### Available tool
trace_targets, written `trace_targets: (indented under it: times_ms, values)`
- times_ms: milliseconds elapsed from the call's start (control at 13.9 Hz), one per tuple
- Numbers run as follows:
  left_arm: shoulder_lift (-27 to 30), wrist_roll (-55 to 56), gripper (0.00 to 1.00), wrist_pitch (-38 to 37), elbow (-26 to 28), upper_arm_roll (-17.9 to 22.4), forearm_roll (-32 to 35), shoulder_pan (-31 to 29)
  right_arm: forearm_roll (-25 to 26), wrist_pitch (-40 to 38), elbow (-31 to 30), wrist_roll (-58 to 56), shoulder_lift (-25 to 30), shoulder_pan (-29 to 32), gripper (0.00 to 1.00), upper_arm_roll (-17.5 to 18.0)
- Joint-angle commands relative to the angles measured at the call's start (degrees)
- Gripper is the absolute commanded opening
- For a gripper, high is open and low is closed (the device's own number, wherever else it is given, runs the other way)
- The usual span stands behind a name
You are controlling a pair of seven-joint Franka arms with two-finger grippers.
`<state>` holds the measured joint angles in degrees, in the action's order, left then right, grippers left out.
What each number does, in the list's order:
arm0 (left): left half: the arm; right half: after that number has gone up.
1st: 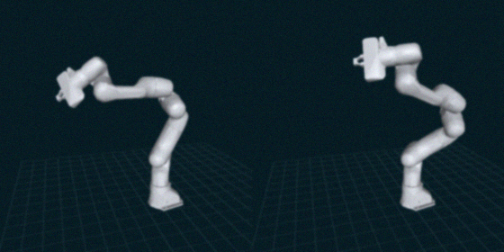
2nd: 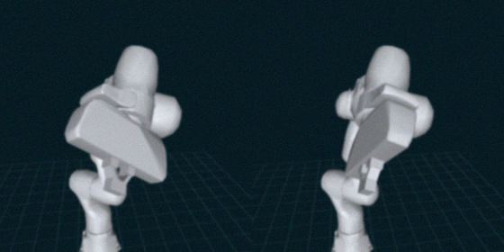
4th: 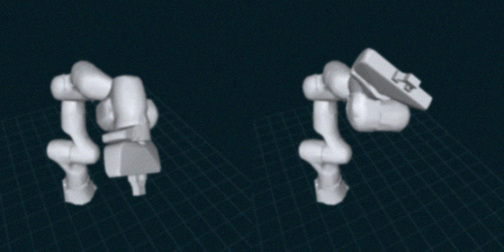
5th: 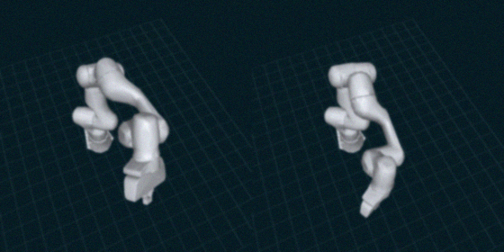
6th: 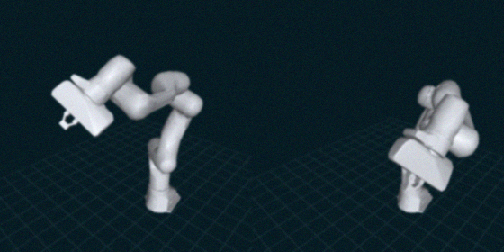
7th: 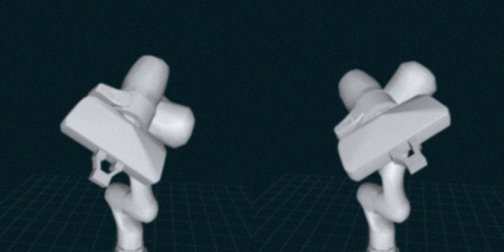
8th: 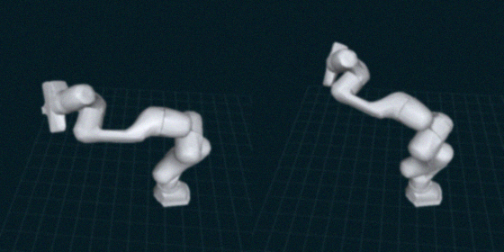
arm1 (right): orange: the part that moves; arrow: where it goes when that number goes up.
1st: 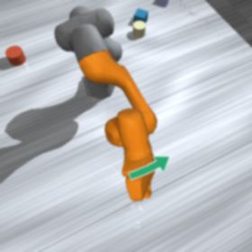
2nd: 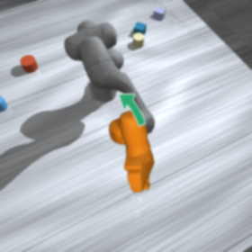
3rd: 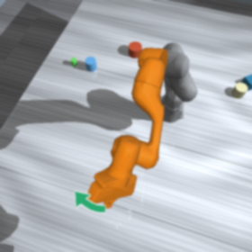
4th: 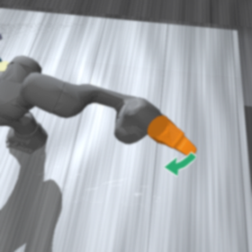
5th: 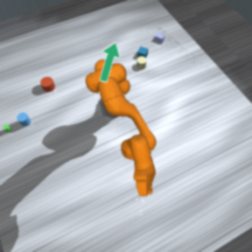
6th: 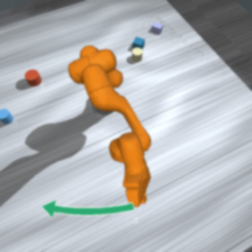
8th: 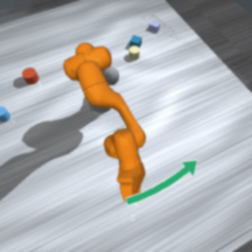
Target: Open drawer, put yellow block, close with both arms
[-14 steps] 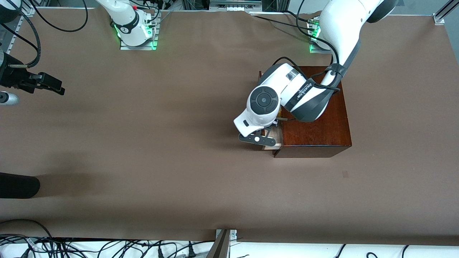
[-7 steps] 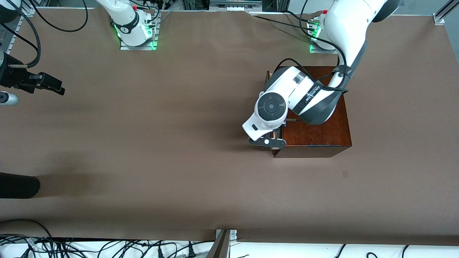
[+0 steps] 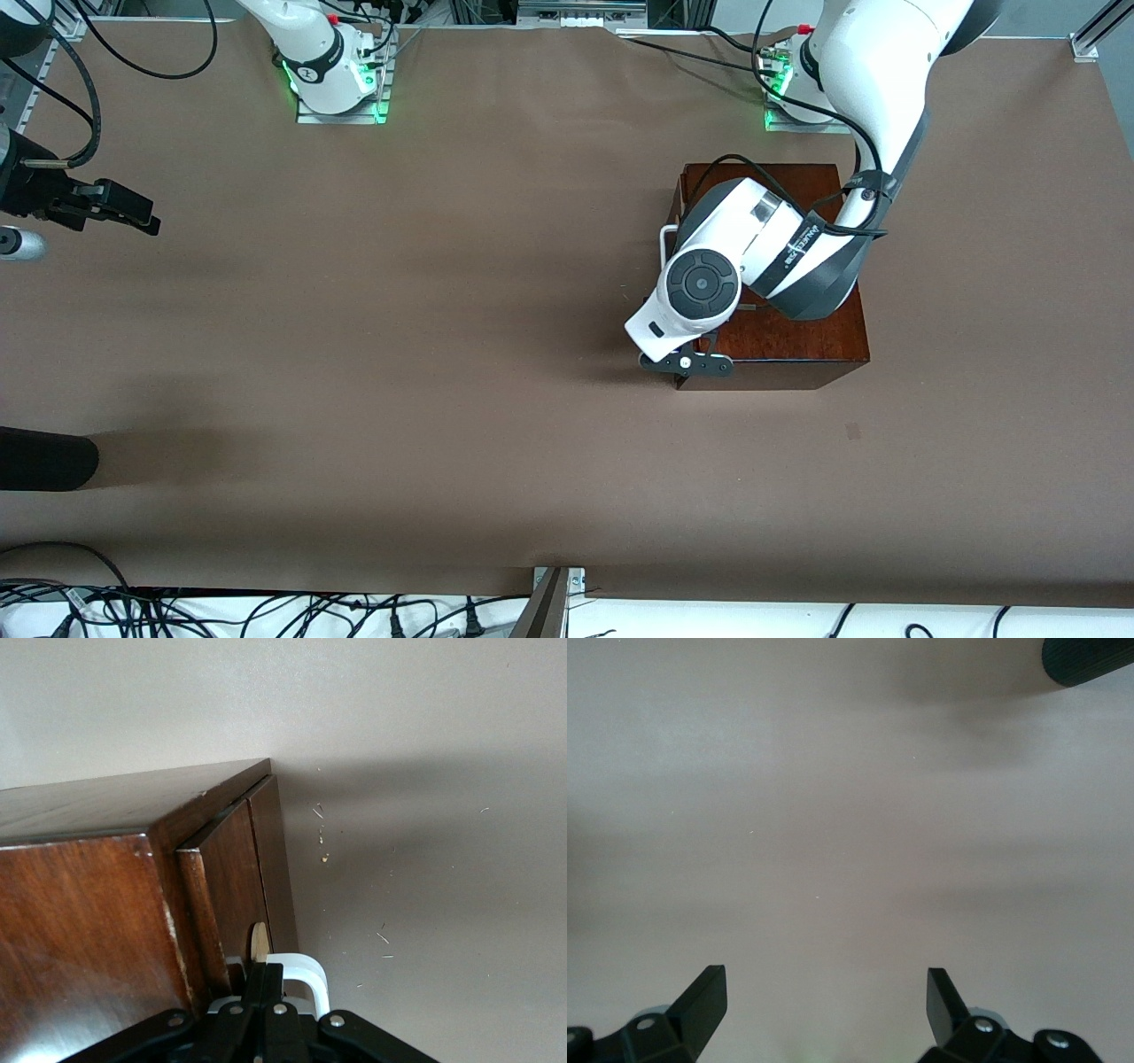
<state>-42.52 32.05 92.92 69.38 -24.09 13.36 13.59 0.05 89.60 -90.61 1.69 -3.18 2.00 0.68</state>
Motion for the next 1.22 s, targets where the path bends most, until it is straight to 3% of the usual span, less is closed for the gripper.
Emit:
trace_targets:
  times_ms: [0, 72, 144, 215, 287, 574, 862, 1149]
  values:
    - [2.36, -0.76, 0.0, -0.45, 1.73, 0.62, 1.5, -0.5, -0.84, -0.75, 1.22, -0.46, -0.33, 0.02, 1.0, -0.06]
    - [3.23, 1.24, 0.0, -0.45, 1.55, 0.27, 1.15, -0.32, -0.84, -0.75, 1.14, -0.46, -0.33, 0.02, 1.0, -0.06]
    - [4.19, 2.83, 0.37, -0.72, 1.55, -0.25, -0.08, 0.38, -0.84, -0.75, 1.14, -0.46, -0.33, 0.02, 1.0, -0.06]
    - [5.68, 3.8, 0.93, -0.72, 1.55, -0.87, -1.57, 0.56, -0.84, -0.75, 1.14, -0.46, -0.33, 0.02, 1.0, -0.06]
    - [7.18, 4.42, 1.0, -0.72, 1.55, -1.22, -2.97, 0.56, -0.84, -0.66, 1.14, -0.46, -0.33, 0.02, 1.0, -0.06]
    - [14.56, 3.82, 1.0, -4.05, 1.46, -0.96, -9.05, -0.31, -0.75, -0.66, 1.23, -0.46, -0.33, 0.02, 1.0, -0.06]
    - [18.52, 2.76, 1.0, -4.5, 1.46, -1.22, -9.14, -9.08, -0.75, -0.57, 1.14, -0.46, -0.33, 0.02, 1.0, -0.06]
    - [23.62, -9.26, 1.0, -8.0, 2.42, -0.96, -9.05, -17.52, -0.75, -0.48, 1.23, -0.46, -0.33, 0.02, 1.0, -0.06]
